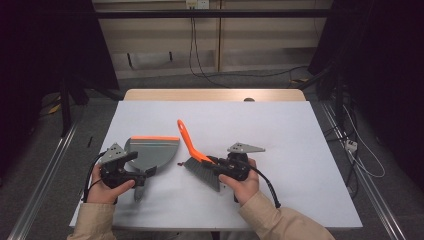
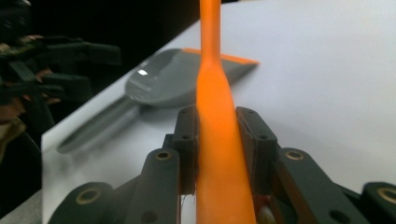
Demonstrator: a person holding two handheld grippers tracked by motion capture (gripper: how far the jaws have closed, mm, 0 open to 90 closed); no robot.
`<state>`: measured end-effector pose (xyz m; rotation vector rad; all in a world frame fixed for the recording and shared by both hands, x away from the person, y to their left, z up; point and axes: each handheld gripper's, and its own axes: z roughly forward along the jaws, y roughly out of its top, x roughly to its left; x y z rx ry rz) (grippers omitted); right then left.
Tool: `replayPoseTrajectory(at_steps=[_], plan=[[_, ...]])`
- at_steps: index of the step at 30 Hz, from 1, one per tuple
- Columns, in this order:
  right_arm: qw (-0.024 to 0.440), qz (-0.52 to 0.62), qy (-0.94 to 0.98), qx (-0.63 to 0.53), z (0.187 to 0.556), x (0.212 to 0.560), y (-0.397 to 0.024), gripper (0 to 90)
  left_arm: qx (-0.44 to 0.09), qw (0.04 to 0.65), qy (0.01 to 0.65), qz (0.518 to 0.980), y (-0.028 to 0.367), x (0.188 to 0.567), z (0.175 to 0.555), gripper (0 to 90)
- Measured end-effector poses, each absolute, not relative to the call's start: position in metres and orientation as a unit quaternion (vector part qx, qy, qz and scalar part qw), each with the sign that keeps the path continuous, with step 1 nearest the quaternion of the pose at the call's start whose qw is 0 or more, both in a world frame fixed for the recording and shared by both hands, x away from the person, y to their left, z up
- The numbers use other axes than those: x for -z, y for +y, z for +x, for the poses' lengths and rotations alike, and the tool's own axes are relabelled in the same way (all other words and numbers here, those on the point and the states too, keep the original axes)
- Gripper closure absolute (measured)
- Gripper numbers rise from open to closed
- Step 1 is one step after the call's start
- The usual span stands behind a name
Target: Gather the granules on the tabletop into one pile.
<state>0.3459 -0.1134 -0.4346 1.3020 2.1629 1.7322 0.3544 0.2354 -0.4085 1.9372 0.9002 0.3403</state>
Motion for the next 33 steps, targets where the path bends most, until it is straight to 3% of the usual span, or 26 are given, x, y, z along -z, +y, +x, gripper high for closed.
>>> replayPoseTrajectory(at_steps=[7,13,20,24,33], plan=[[0.031,0.423,0.709,-0.563,0.357,0.438,-0.077,71.7,-0.139,0.473,0.368,0.788,0.237,0.409,0.355,7.3],[0.068,0.408,0.740,-0.530,0.371,0.442,-0.062,71.4,-0.136,0.473,0.370,0.788,0.237,0.410,0.356,7.2],[0.069,0.401,0.787,-0.464,0.384,0.434,-0.062,69.9,-0.137,0.473,0.368,0.789,0.236,0.410,0.357,7.2],[0.042,0.424,0.780,-0.459,0.390,0.436,-0.071,70.1,-0.137,0.473,0.368,0.789,0.236,0.409,0.356,7.3],[0.057,0.440,0.767,-0.463,0.387,0.437,-0.088,70.2,-0.139,0.474,0.367,0.788,0.235,0.409,0.356,7.3]])
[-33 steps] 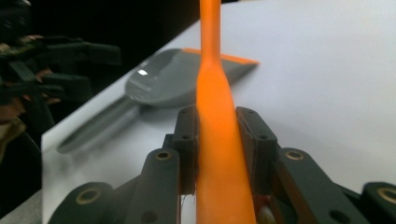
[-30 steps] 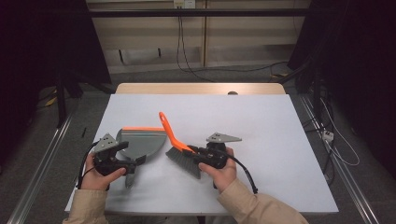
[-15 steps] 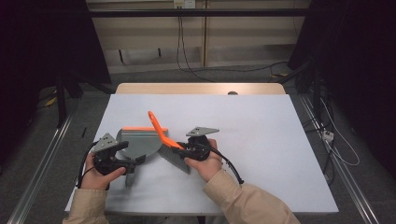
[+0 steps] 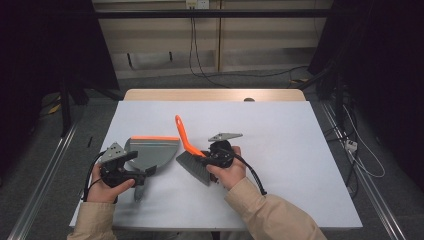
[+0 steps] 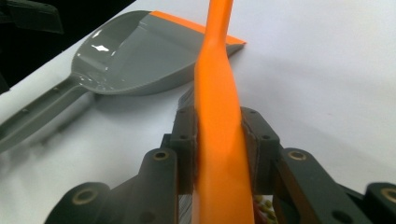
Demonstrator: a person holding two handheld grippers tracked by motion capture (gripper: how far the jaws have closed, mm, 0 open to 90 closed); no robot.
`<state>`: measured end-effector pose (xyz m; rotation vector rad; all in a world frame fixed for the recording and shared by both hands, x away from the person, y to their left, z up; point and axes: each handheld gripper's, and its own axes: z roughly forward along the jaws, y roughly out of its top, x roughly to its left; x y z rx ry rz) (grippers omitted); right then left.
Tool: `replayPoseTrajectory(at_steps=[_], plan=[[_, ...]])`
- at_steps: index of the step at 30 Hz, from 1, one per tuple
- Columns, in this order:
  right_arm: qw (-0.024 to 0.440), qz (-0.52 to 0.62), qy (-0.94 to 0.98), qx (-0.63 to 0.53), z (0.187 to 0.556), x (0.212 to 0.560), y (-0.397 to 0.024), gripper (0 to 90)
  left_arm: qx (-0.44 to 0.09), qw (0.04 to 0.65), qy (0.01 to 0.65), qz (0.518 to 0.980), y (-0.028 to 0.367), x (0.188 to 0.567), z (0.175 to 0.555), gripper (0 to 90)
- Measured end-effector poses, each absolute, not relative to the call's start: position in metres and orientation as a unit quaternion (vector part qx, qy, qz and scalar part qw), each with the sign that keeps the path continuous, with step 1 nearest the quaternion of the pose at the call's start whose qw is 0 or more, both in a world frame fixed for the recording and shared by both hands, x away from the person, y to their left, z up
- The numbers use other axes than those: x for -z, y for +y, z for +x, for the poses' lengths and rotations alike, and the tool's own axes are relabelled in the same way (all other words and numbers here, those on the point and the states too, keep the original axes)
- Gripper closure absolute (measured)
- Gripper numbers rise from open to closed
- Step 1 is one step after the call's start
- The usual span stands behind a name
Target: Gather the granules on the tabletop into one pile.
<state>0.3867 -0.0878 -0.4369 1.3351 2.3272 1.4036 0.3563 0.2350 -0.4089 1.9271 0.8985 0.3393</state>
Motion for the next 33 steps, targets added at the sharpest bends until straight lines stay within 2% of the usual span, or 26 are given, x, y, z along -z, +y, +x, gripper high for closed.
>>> replayPoseTrajectory(at_steps=[10,18,21,26,33], plan=[[0.077,0.462,0.753,-0.463,0.382,0.435,-0.118,70.4,-0.140,0.473,0.365,0.790,0.233,0.408,0.356,7.3],[0.045,0.460,0.727,-0.507,0.382,0.432,-0.119,71.3,-0.138,0.472,0.362,0.792,0.231,0.410,0.358,7.3],[0.047,0.452,0.721,-0.523,0.382,0.425,-0.119,71.4,-0.138,0.470,0.361,0.794,0.231,0.410,0.359,7.3],[0.095,0.426,0.723,-0.536,0.382,0.407,-0.134,71.4,-0.136,0.469,0.362,0.794,0.230,0.410,0.359,7.3],[0.169,0.423,0.736,-0.501,0.375,0.402,-0.183,71.3,-0.136,0.471,0.362,0.793,0.230,0.410,0.359,7.3]])
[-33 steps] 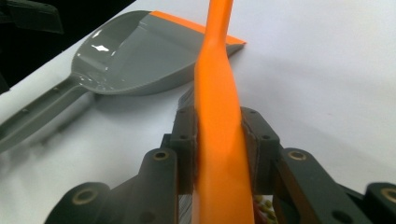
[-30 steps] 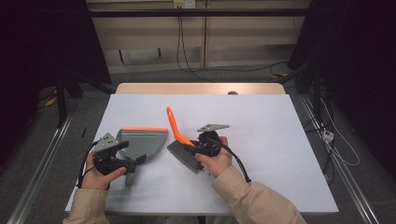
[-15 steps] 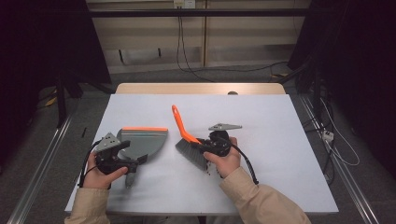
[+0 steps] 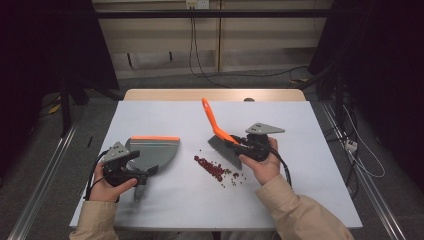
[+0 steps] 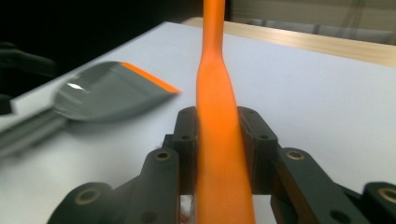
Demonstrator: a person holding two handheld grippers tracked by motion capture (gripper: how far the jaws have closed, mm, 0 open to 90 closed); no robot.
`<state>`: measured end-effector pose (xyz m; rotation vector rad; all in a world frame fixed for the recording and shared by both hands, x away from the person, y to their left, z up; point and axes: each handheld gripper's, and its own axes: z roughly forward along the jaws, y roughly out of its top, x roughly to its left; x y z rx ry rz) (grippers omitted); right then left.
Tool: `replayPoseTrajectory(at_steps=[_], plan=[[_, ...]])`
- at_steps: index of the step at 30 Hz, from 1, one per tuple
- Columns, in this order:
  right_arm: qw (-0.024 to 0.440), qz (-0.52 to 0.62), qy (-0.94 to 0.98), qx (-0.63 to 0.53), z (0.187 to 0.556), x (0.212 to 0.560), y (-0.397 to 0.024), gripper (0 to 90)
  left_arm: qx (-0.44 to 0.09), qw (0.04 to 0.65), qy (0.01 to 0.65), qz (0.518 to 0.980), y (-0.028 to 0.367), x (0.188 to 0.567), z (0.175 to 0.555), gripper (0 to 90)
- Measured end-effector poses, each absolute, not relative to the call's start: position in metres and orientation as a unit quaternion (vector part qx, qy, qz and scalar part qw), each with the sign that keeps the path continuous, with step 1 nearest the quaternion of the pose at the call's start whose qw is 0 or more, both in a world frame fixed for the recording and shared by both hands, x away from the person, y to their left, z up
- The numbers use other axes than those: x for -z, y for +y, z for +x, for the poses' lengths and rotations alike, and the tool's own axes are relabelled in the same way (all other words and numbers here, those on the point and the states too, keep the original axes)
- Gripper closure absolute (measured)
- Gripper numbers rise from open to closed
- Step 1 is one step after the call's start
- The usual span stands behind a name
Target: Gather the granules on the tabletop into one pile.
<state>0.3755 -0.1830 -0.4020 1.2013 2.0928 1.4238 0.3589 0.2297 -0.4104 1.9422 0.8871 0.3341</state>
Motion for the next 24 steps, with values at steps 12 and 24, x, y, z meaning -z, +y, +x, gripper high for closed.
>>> replayPoseTrajectory(at_steps=[12,24], plan=[[0.253,0.421,0.760,-0.425,0.336,0.422,-0.210,71.2,-0.137,0.470,0.360,0.794,0.228,0.409,0.358,7.3],[0.210,0.443,0.780,-0.389,0.345,0.415,-0.205,65.7,-0.138,0.471,0.358,0.794,0.227,0.408,0.357,7.3]])
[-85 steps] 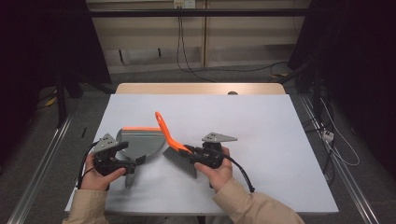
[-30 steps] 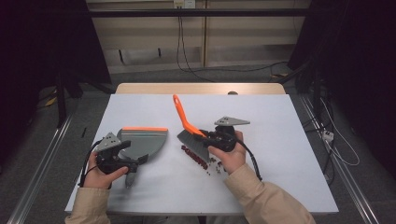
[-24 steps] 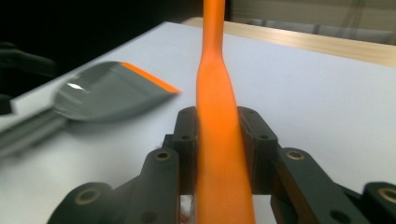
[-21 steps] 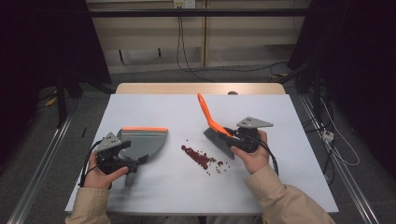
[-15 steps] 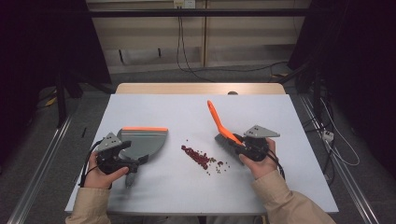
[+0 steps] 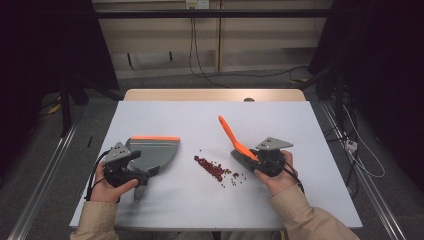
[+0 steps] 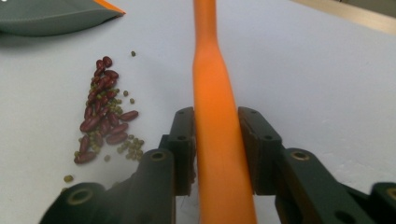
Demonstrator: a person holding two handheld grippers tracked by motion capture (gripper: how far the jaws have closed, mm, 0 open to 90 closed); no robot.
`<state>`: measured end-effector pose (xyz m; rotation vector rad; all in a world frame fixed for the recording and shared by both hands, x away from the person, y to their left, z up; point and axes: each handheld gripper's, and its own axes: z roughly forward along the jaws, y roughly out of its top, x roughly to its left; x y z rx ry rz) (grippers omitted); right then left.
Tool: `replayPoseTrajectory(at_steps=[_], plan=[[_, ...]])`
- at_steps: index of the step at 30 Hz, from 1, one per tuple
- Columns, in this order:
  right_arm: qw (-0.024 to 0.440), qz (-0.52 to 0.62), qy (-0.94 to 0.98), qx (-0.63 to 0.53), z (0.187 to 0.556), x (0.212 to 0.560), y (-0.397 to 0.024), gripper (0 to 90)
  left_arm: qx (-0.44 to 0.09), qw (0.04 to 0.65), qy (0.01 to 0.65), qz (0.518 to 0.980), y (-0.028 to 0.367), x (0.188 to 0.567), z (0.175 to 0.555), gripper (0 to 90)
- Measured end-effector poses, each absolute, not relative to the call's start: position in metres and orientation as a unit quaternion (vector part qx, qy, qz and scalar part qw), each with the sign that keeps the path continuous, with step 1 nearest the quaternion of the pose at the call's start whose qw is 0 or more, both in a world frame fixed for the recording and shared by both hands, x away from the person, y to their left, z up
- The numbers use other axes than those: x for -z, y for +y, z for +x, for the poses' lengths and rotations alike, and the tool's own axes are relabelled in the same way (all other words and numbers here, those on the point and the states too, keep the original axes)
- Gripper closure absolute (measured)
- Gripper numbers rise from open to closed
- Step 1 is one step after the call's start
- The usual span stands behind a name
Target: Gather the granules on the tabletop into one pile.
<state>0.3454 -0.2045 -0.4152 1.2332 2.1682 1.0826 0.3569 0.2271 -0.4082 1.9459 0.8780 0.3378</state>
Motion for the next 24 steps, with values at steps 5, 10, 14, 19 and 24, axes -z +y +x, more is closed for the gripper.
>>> replayPoseTrajectory(at_steps=[5,10,14,19,24], plan=[[0.188,0.451,0.796,-0.357,0.359,0.411,-0.200,70.4,-0.137,0.472,0.358,0.794,0.227,0.408,0.357,7.3],[0.195,0.458,0.793,-0.352,0.357,0.411,-0.198,71.6,-0.136,0.471,0.360,0.794,0.227,0.409,0.357,7.3],[0.202,0.473,0.768,-0.381,0.352,0.417,-0.191,71.7,-0.137,0.472,0.357,0.795,0.227,0.408,0.357,7.3],[0.221,0.465,0.762,-0.393,0.350,0.421,-0.171,71.7,-0.140,0.472,0.356,0.794,0.226,0.406,0.356,7.3],[0.227,0.464,0.757,-0.401,0.351,0.423,-0.159,71.7,-0.140,0.472,0.357,0.794,0.227,0.406,0.357,7.3]])
